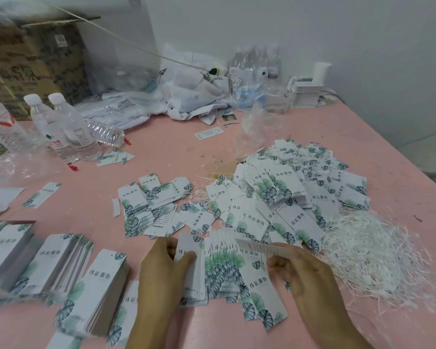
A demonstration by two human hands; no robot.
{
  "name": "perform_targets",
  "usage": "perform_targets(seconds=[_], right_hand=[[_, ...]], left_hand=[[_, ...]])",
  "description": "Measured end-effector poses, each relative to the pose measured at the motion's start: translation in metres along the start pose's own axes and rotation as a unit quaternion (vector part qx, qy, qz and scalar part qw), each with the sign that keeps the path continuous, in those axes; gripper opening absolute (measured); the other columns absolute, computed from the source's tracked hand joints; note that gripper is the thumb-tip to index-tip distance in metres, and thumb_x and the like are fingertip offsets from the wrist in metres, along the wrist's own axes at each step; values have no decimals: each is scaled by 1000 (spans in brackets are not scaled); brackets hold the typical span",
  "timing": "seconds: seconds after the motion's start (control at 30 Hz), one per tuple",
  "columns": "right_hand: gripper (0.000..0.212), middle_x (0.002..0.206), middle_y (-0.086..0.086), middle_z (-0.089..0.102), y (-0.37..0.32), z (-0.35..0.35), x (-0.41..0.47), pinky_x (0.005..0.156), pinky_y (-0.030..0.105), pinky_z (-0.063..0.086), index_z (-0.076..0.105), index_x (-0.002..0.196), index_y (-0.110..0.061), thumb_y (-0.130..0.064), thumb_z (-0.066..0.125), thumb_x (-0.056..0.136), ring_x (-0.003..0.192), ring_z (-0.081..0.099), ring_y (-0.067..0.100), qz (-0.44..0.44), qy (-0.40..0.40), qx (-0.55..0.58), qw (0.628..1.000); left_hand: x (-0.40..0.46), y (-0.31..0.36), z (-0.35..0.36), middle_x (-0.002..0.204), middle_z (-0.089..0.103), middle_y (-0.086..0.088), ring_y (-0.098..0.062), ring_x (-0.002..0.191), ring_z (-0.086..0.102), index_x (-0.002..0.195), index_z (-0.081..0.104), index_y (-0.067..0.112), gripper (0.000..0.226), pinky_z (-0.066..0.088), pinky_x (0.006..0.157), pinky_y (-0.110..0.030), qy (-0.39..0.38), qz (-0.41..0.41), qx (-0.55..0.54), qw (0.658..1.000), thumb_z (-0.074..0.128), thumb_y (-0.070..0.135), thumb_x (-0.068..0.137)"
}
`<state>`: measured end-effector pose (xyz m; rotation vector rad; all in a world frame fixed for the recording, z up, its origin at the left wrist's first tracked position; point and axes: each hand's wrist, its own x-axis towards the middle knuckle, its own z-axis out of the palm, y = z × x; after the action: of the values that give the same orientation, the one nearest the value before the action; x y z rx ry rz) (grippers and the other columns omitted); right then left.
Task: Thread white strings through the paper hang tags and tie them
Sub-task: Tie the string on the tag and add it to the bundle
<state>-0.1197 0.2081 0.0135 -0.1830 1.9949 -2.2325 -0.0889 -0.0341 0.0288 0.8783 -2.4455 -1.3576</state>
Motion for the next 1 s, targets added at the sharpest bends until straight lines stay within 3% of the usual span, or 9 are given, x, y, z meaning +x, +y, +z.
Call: perform_targets(seconds=[0.13,0.3,0.43,0.5,0.57,0.63,0.73,0.93,1.0], right_hand=[[54,119,3,71,0,-4,2,98,46,52,75,107,-18,-62,66,78,112,65,28,37,-12,19,999],[23,118,-6,71,-3,-6,1,97,34,44,76,103,-25,-16,72,82,115,62,8,27,0,-18,999],[35,113,-10,73,-7,-3,1,81,10,50,79,93,-21,9,64,84,107,64,-1,24,7,-37,999],[33,106,-8,74,-8,-4,-1,73,6,48,78,93,-19,10,65,84,94,67,-2,35,8,-32,999],[32,98,2,75,-8,-3,-2,69,9,51,76,96,-19,8,67,83,82,68,4,44,12,-27,999],[32,98,4,75,-10,-2,-2,71,12,52,74,98,-17,10,66,83,87,70,11,47,17,-19,999],[31,102,1,74,-12,-1,0,75,12,52,72,98,-18,9,66,83,96,70,12,44,20,-25,999],[30,94,5,72,-19,2,-4,69,16,52,71,92,-28,1,71,83,81,70,14,24,36,-54,998],[29,77,13,68,-19,6,-8,63,24,48,71,91,-33,-5,72,84,65,57,23,24,27,-72,997]], left_hand=[[1,1,-4,72,70,5,-7,63,65,88,69,20,4,43,49,-25,-7,35,5,999,72,23,88],[5,-2,-6,60,68,-8,-25,54,59,64,68,10,29,36,50,-29,-14,29,-32,999,71,24,89],[5,-2,-6,69,70,16,-4,63,66,90,70,31,16,46,49,-23,-21,34,-30,999,70,14,88],[4,-4,-5,83,69,16,-4,72,66,105,66,33,25,49,55,-27,-19,36,-20,999,69,16,88],[4,-4,-4,85,69,11,-5,73,64,95,67,33,17,47,55,-28,4,50,-16,999,69,18,88],[4,-2,-6,74,68,4,-14,67,64,77,64,30,16,45,51,-30,30,59,-42,997,69,19,88],[1,2,-10,74,70,-8,-30,68,65,81,66,24,12,50,56,-45,34,50,-147,987,67,24,92],[-31,28,8,67,70,-11,-31,58,67,82,74,25,13,56,50,-38,-156,-21,-372,915,68,36,84],[-42,30,21,70,71,-15,-31,59,66,84,74,21,19,54,54,-37,-179,-15,-379,908,73,39,84]])
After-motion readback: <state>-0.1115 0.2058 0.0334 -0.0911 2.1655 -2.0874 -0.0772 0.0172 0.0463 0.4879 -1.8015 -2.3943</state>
